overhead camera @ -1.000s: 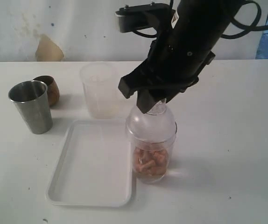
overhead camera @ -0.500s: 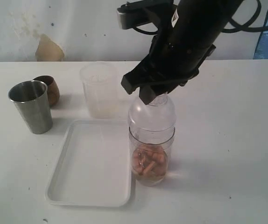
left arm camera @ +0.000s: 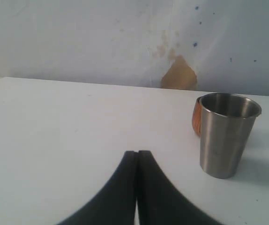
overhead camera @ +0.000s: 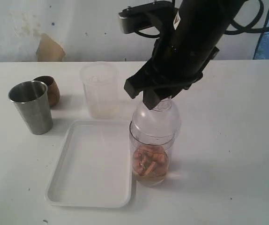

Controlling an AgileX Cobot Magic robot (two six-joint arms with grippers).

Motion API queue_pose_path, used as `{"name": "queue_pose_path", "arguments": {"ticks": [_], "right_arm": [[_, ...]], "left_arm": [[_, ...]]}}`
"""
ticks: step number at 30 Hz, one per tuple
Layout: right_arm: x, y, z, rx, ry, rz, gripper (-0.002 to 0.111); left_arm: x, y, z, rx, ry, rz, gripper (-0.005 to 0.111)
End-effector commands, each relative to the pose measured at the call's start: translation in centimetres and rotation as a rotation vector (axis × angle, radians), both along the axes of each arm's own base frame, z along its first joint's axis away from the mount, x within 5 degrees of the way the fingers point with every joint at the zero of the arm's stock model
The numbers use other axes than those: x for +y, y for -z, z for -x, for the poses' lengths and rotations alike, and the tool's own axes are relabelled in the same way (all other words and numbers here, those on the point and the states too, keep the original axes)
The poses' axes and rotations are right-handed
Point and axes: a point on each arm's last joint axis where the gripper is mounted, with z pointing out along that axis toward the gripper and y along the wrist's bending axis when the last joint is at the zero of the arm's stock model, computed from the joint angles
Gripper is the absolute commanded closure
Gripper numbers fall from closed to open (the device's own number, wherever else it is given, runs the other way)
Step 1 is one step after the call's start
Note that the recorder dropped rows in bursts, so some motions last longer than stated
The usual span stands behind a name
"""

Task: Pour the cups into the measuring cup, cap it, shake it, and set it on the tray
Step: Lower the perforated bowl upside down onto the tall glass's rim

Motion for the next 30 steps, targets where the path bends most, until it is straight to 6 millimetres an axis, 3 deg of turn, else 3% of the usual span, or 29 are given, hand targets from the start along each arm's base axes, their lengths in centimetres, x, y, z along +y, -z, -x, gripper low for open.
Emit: {"name": "queue_pose_path", "arguments": {"ticks": [1,18,30], "right_arm": [[0.1,-0.1,-0.1,-0.012,0.018,-0.017,0.108],[0.3,-0.1,0.0,0.009,0.020,-0.036,0.108],[0.8,1.3,-0.6,0.044,0.021,-0.008,0.108]], "left_arm": [[0.0,0.1,0.0,-0.009,-0.002,-0.002,0.107],[0.0,0.1,0.0,-0.009,-0.002,-0.002,0.107],[0.0,0.1,0.0,-0.009,-0.002,-0.002,0.107]]}}
